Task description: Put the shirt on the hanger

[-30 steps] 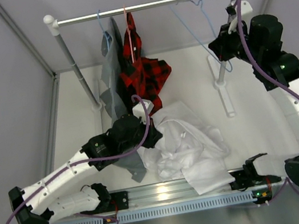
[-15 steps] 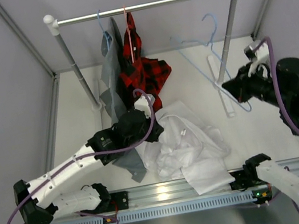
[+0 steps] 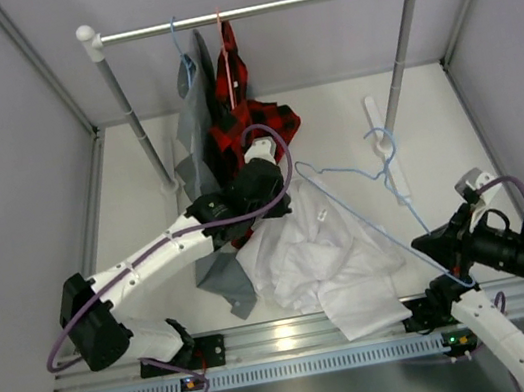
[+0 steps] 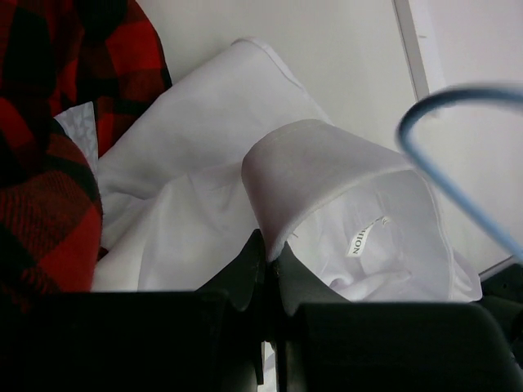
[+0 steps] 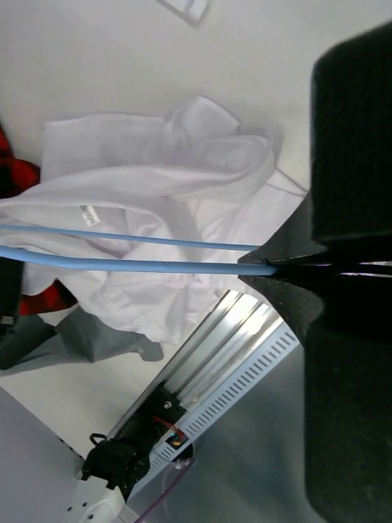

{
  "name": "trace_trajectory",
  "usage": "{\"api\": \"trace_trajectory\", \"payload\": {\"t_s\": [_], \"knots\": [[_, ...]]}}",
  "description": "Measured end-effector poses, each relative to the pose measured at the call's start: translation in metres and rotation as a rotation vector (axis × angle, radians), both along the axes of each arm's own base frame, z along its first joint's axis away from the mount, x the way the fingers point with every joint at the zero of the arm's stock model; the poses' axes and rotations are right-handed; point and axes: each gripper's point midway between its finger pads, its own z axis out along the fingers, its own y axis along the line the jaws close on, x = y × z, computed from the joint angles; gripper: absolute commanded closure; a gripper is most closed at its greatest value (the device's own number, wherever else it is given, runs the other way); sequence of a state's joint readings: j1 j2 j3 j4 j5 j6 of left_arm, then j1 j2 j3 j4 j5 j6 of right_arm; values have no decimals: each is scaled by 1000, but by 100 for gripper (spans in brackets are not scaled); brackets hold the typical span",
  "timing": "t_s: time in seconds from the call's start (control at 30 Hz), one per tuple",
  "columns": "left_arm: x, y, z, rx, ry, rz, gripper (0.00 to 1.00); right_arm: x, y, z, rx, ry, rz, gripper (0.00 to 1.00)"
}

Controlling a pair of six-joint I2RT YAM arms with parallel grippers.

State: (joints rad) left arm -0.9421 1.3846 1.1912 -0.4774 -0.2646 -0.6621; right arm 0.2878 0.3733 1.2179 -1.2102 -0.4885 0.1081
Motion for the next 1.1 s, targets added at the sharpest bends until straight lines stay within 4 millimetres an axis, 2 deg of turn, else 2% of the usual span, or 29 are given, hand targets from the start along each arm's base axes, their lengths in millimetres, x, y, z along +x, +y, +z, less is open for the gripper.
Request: {"api": "trace_trajectory", "payload": {"t_s": [0.2, 0.3, 0.43, 0.67, 0.9, 1.1], "knots": [[14, 1, -2, -11, 19, 48, 100, -7, -1, -43, -20, 136, -9, 100], [15, -2, 0, -29, 24, 45, 100, -8, 0, -55, -20, 173, -2, 100], [14, -7, -2, -43, 36, 30, 100, -9, 1, -55, -20, 178, 0, 100], [17, -12, -16, -24, 63, 24, 100, -17, -3, -32, 0, 108, -4, 100], [24, -8, -25, -20, 93, 33, 100, -21, -6, -38, -6, 124, -20, 100], [18, -17, -21, -56, 114, -18, 100, -17, -2, -55, -10, 186, -8, 100]]}}
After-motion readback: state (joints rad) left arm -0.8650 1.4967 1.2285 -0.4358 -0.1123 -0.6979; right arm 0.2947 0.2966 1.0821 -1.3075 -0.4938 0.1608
